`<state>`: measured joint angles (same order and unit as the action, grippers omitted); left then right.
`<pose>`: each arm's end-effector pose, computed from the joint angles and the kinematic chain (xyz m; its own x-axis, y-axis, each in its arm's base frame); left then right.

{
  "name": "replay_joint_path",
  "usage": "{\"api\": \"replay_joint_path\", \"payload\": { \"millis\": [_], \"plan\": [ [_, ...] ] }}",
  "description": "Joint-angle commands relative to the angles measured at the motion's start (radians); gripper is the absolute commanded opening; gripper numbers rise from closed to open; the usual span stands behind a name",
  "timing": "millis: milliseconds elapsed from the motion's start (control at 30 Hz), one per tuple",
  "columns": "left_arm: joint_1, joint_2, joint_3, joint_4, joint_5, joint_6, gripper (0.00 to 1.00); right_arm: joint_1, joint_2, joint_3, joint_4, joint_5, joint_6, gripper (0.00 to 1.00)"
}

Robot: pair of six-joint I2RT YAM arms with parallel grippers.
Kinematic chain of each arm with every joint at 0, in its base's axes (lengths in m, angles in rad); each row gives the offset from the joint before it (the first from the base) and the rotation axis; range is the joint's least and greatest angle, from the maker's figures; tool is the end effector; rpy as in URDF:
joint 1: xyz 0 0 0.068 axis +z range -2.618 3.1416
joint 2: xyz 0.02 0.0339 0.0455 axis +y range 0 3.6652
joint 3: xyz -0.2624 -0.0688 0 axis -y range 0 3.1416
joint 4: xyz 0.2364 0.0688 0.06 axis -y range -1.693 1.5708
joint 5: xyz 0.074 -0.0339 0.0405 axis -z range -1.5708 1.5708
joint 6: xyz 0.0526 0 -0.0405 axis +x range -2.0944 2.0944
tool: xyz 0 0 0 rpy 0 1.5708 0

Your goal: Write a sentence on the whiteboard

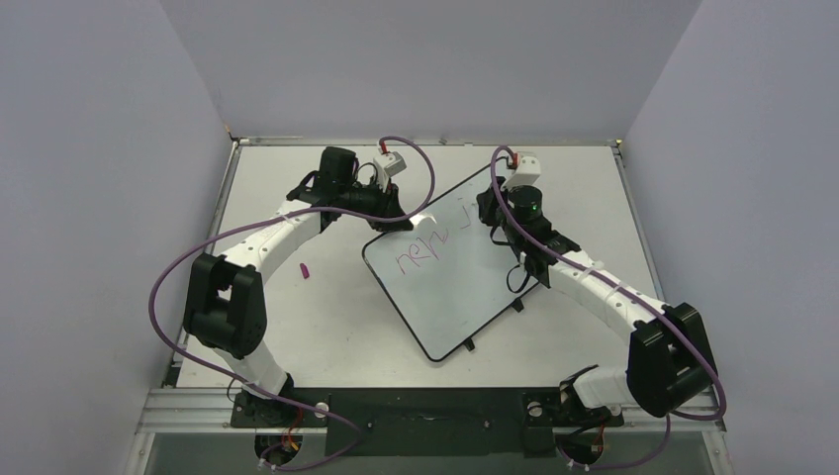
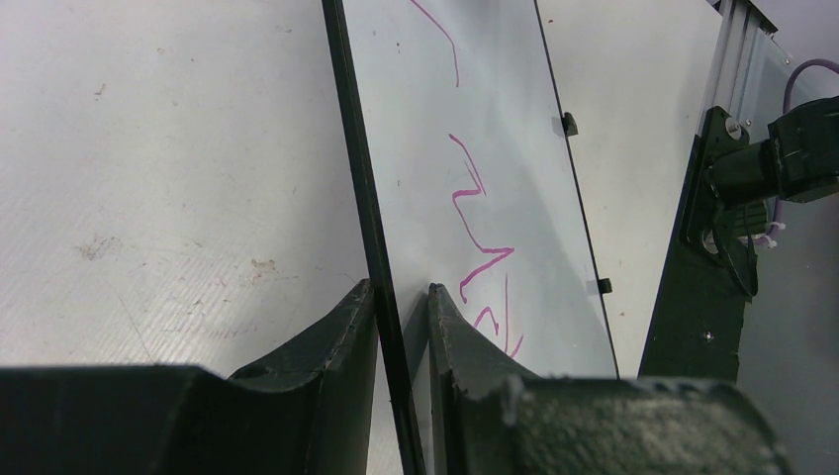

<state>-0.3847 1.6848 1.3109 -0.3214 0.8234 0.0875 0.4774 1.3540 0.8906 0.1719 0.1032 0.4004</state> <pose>0.3341 -0.1769 0.2734 -0.5236 0.2761 -0.8060 0.8260 0.3961 -0.4010 0.2892 0.1435 0.2815 -0.3791 0.2404 -0.8936 -0.2407 0.9068 0.3461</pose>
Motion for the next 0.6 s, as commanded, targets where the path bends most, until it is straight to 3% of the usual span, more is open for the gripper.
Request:
{"api": "replay_joint_path", "payload": {
  "millis": [0, 567],
  "plan": [
    [-0.014, -0.034, -0.013, -0.013, 0.023, 0.056, 0.0, -0.002, -0.01, -0.021, 0.025, -0.035, -0.012, 0.0],
    [-0.017, -0.041, -0.015, -0.015, 0.019, 0.057, 0.0, 0.0, -0.048, -0.048, -0.017, 0.012, -0.022, 0.0]
  ]
}}
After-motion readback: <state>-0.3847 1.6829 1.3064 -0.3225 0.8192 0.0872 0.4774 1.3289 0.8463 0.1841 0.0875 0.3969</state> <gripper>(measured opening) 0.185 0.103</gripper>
